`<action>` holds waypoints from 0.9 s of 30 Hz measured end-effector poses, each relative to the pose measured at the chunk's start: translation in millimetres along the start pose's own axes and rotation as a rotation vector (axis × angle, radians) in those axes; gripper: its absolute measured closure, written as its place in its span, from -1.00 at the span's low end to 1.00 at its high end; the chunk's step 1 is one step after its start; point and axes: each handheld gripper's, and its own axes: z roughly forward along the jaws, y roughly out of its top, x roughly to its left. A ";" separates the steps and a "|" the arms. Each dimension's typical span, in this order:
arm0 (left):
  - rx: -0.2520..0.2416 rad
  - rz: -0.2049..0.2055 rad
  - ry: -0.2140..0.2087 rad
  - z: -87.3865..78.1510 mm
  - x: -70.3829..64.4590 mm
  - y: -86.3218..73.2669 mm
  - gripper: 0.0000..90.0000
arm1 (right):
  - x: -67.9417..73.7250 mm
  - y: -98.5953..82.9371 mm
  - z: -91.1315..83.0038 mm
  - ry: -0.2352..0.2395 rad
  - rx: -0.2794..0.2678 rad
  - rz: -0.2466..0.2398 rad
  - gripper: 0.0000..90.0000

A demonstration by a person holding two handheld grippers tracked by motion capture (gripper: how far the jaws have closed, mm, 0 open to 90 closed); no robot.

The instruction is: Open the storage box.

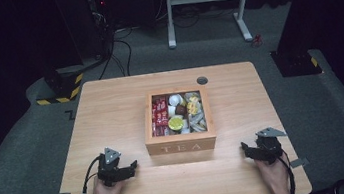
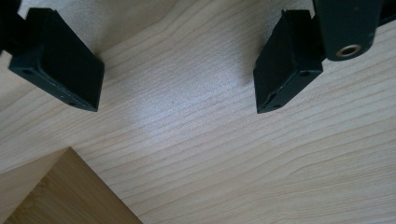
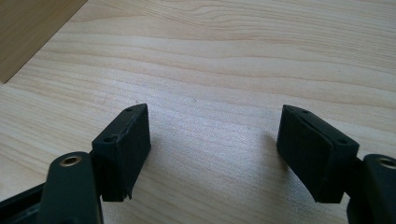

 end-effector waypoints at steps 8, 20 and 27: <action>-0.001 0.001 0.000 0.1 0.0 0.1 -0.63 | 2.2 0.0 -1.2 0.003 0.000 -0.003 -0.30; 0.000 0.002 0.000 0.1 0.0 0.1 -0.62 | 38.1 -4.1 -13.8 0.220 -0.076 -0.068 0.39; 0.000 0.002 0.000 0.1 0.0 0.1 -0.63 | 67.7 7.3 -14.0 0.415 -0.113 -0.149 0.69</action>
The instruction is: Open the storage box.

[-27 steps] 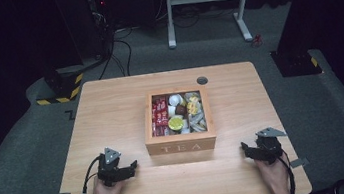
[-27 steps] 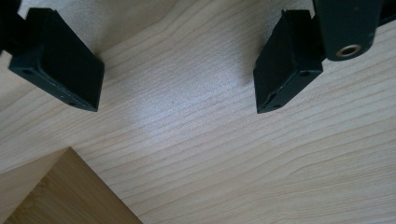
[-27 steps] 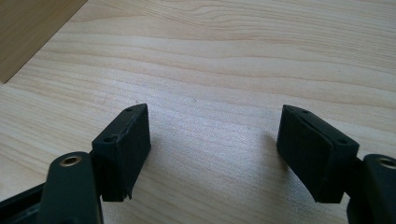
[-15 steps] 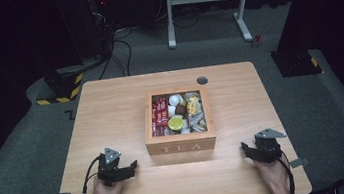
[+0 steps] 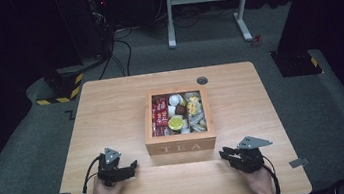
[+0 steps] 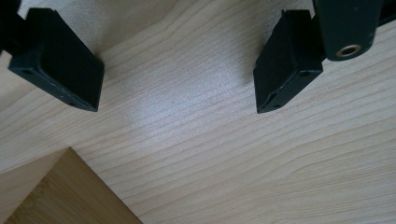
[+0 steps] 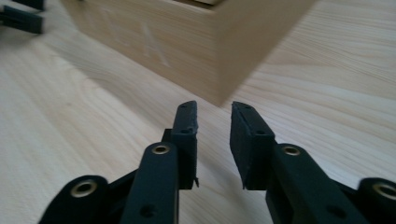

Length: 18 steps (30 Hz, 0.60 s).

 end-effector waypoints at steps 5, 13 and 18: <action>0.000 0.000 0.000 0.0 0.0 0.0 -0.63 | 7.0 7.5 8.0 0.038 -0.004 -0.014 0.84; 0.000 0.000 0.000 0.0 0.0 0.0 -0.62 | 14.0 22.2 17.3 0.038 -0.015 -0.026 1.00; 0.000 0.000 0.000 0.0 0.0 0.0 -0.63 | 15.1 27.1 19.9 0.028 -0.011 -0.014 1.00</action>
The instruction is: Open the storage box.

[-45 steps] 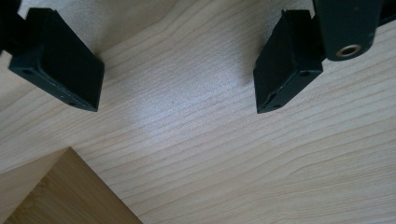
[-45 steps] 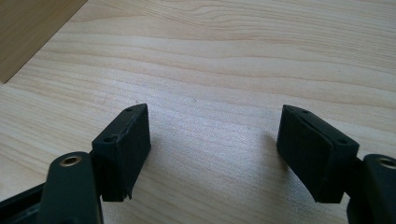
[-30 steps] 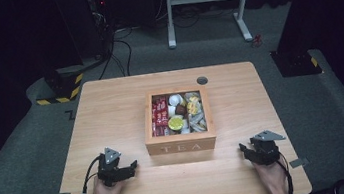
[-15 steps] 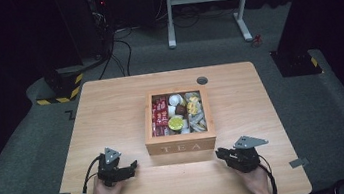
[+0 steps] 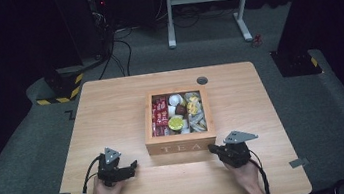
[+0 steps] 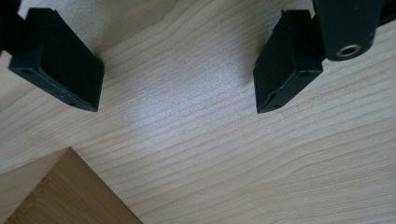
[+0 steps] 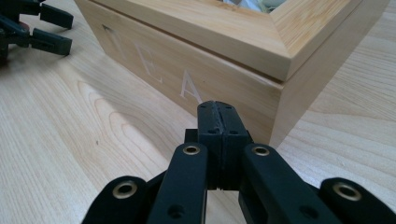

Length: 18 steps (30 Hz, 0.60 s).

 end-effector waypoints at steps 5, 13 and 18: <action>0.000 0.000 0.000 0.0 0.0 0.0 -0.62 | -0.6 5.0 1.3 -0.018 0.006 0.013 1.00; 0.000 -0.001 -0.001 0.0 0.0 0.0 -0.62 | -1.4 9.7 1.2 -0.039 0.009 0.040 1.00; 0.000 0.000 -0.001 0.0 0.0 0.1 -0.62 | 0.4 13.4 -1.2 -0.043 -0.004 0.032 1.00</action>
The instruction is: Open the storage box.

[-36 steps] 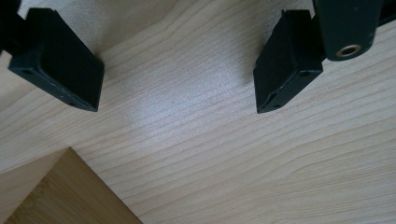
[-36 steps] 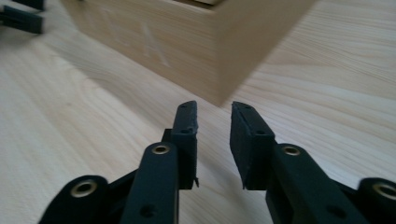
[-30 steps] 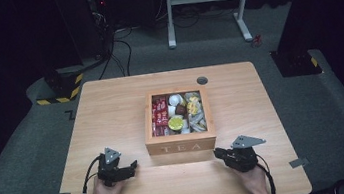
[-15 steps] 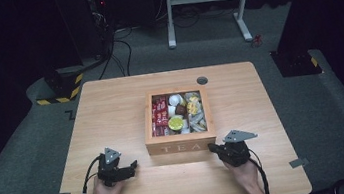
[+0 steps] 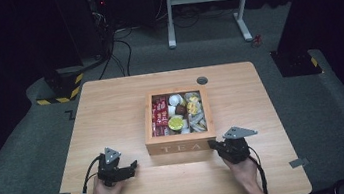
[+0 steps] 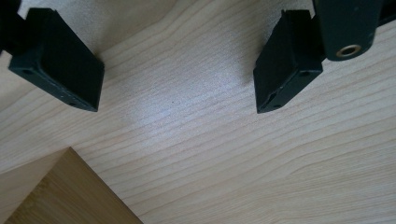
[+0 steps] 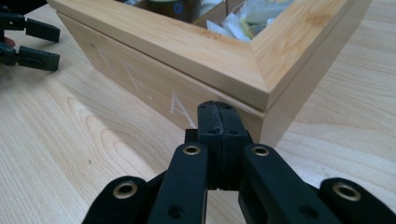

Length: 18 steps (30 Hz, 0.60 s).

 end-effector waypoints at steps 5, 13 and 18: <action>0.000 0.000 0.000 0.0 0.0 0.0 -0.62 | 1.1 3.5 -2.2 -0.009 -0.010 0.008 1.00; 0.002 0.001 0.000 0.1 -0.3 0.3 -0.62 | 5.1 4.2 -4.5 -0.037 -0.040 -0.011 1.00; 0.003 -0.005 0.005 0.3 -1.1 0.5 -0.63 | 6.0 8.9 -7.8 -0.043 -0.052 -0.036 1.00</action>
